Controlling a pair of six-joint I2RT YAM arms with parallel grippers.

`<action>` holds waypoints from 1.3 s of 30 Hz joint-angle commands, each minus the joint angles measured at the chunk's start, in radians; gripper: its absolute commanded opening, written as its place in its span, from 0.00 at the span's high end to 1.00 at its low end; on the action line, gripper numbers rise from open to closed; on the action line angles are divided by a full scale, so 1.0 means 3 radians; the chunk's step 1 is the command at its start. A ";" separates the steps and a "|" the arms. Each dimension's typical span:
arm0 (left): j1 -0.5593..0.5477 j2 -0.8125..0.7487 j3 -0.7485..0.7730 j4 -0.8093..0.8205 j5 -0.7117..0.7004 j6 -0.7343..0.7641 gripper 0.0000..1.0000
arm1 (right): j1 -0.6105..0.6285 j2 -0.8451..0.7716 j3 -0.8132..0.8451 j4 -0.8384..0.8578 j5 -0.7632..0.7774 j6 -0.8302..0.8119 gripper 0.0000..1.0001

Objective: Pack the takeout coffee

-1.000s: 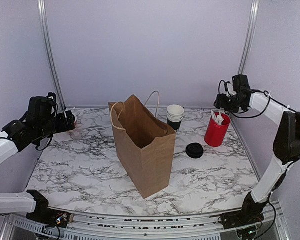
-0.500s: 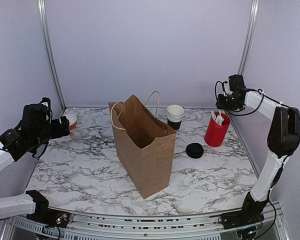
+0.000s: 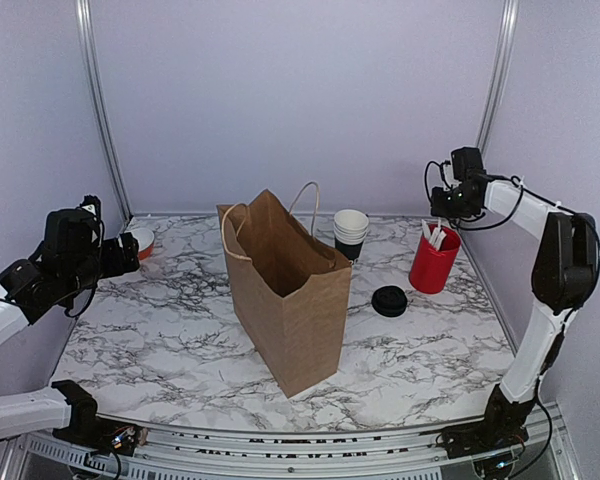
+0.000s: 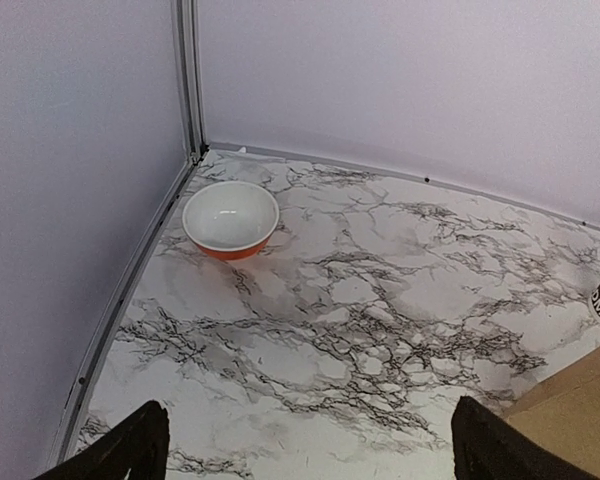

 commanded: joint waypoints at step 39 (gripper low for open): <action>0.0076 0.0013 -0.0049 0.0143 0.0136 -0.0009 0.01 | 0.0354 -0.1137 0.0360 -0.0528 0.0701 -0.0157 1.00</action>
